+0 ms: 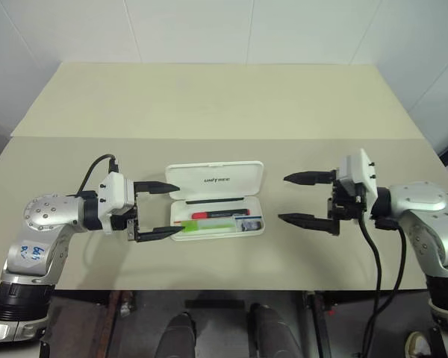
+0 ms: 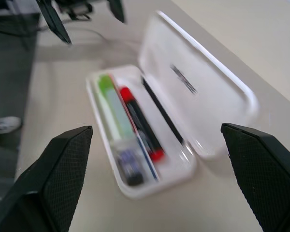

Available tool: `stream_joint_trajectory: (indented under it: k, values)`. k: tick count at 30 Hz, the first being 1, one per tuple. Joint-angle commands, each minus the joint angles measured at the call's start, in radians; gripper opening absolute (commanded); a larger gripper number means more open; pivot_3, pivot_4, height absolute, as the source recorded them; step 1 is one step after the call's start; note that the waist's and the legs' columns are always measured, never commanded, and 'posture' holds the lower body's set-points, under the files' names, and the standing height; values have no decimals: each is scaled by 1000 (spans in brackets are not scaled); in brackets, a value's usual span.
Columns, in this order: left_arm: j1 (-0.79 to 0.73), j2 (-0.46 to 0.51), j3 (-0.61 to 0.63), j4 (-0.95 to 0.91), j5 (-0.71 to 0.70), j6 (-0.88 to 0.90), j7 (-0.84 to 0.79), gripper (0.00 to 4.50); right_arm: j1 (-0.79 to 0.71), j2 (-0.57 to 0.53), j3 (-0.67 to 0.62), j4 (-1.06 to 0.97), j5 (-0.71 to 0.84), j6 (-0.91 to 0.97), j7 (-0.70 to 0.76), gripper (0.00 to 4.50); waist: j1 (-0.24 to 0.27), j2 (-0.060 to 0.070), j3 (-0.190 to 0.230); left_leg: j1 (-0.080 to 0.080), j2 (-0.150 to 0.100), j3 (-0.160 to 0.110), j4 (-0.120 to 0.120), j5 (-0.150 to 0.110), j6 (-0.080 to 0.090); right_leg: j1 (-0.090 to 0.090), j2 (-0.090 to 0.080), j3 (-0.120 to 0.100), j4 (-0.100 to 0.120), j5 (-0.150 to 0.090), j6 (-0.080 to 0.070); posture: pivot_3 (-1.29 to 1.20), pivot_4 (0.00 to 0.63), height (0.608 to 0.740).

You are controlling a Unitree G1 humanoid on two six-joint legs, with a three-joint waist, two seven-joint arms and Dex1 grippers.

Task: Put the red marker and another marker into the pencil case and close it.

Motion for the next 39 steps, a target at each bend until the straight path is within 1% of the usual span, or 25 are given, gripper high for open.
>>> stream_joint_trajectory:
  k: [1,2,3,4,9,10,13,17,21,25,30,33,36,39]
  values:
    - [-16,-9,16,24,-4,-22,2,2908,-12,-5,-40,-53,21,-15,-45,4500,-2,0,0,0,0,0,0,0,0,0,0,0,0,0,0,0,150,740]
    - [-21,-13,11,27,0,-23,2,2505,-12,-3,-36,-62,24,-13,-55,4500,-2,0,0,0,0,0,0,0,0,0,0,0,0,0,0,0,150,740]
    - [-25,-15,8,30,2,-24,2,2247,-11,-2,-33,-67,25,-13,-61,4500,-2,0,0,0,0,0,0,0,0,0,0,0,0,0,0,0,150,740]
    - [-29,-17,7,33,2,-25,2,1829,-10,-2,-28,-71,26,-12,-67,4500,-1,0,0,0,0,0,0,0,0,0,0,0,0,0,0,0,150,740]
    - [-43,-28,11,43,3,-38,7,101,-6,-3,-19,-76,26,-13,-84,4500,3,0,0,0,0,0,0,0,0,0,0,0,-1,0,0,0,150,740]
    - [-56,-43,29,47,-1,-50,33,18,-6,-3,-16,-73,24,-15,-88,4500,3,0,0,0,0,0,0,0,0,0,0,0,-1,0,0,0,150,740]
    - [-90,-78,69,58,-11,-64,100,18,-7,-1,-10,-70,22,-15,-96,4500,4,0,0,-1,0,0,0,0,0,0,0,0,-1,1,2,0,150,740]
    - [-155,-124,120,67,-40,-6,225,18,-2,3,-4,-70,24,-14,-106,4500,5,0,0,0,0,0,0,0,0,0,0,0,0,1,3,0,150,740]
    - [-201,-145,138,115,2,4,330,18,-1,8,0,-73,27,-12,-114,4500,4,0,0,0,0,0,0,0,0,0,0,0,0,2,3,0,150,740]
    - [-250,-131,88,224,119,15,426,18,6,13,1,-92,33,-6,-126,4500,3,0,0,0,0,0,0,0,0,0,0,0,0,2,3,0,150,740]
    - [-281,-140,44,276,160,57,449,18,7,14,-4,-109,43,-1,-142,4500,5,0,0,-1,0,0,0,0,0,0,0,0,0,2,4,0,150,740]
    - [-298,-153,18,294,158,66,426,18,7,16,-5,-119,47,0,-154,4500,5,0,0,-1,0,0,0,0,0,0,0,0,0,2,4,0,150,740]
    - [-311,-164,-27,292,144,92,363,18,14,19,-6,-128,50,-1,-165,4500,5,0,0,-1,0,0,0,0,0,0,0,0,0,2,4,0,150,740]
    - [-307,-163,-31,275,108,111,294,18,21,19,-7,-135,53,-1,-174,4500,5,0,0,-1,0,0,0,0,0,0,0,0,0,2,4,0,150,740]
